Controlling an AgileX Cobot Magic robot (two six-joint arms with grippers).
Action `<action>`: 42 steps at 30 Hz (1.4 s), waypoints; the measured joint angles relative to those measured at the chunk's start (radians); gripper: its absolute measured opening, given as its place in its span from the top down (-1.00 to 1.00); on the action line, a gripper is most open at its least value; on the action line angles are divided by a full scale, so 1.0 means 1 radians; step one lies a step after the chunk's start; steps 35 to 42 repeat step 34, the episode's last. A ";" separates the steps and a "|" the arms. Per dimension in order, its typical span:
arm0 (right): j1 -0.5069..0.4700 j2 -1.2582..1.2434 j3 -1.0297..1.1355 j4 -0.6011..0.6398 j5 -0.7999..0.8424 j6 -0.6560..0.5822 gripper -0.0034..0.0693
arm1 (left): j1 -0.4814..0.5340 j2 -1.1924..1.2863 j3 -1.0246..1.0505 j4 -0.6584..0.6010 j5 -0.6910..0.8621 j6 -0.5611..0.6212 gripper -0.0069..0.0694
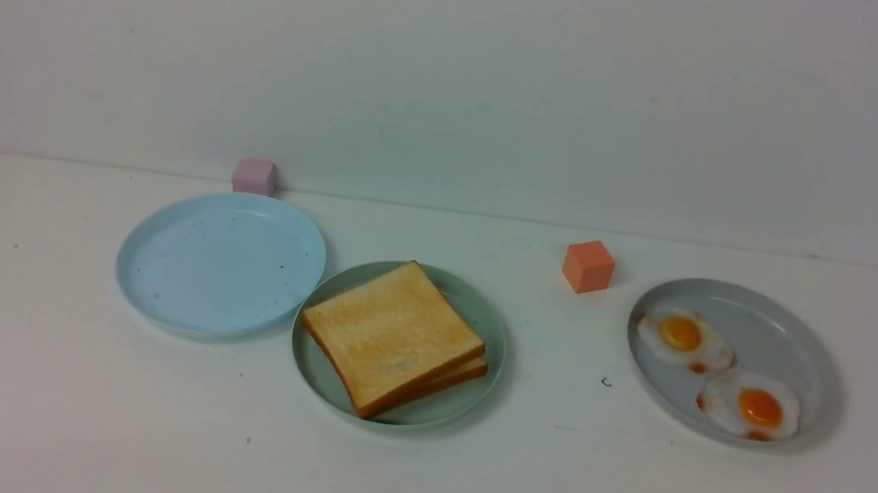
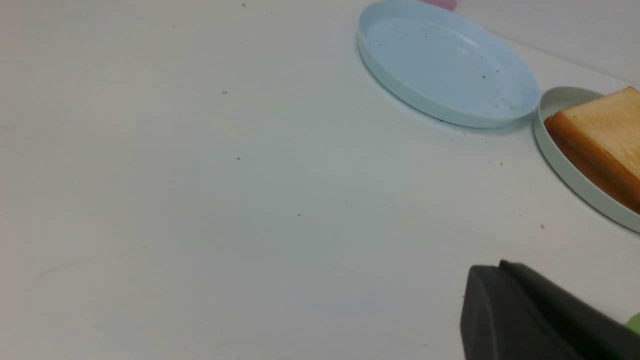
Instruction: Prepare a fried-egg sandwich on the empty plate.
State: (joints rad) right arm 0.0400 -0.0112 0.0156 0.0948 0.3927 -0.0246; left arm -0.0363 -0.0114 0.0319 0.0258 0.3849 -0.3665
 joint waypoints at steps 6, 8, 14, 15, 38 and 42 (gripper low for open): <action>0.000 0.000 0.000 0.000 0.000 0.000 0.73 | 0.000 0.000 0.000 0.000 0.000 0.000 0.82; 0.000 0.000 0.000 0.000 0.000 0.000 0.72 | 0.000 0.000 0.000 0.000 0.000 0.000 0.82; 0.000 0.000 0.000 0.000 0.000 0.000 0.70 | 0.000 0.000 0.000 0.000 0.000 0.000 0.81; 0.000 0.000 0.000 0.000 0.000 0.000 0.69 | 0.000 0.000 0.000 0.000 0.000 0.000 0.81; 0.000 0.000 0.000 0.000 0.000 0.000 0.63 | 0.000 0.000 0.000 0.000 0.000 0.000 0.75; 0.000 0.000 0.000 0.000 0.000 0.000 0.63 | 0.000 0.000 0.000 0.000 0.000 0.000 0.75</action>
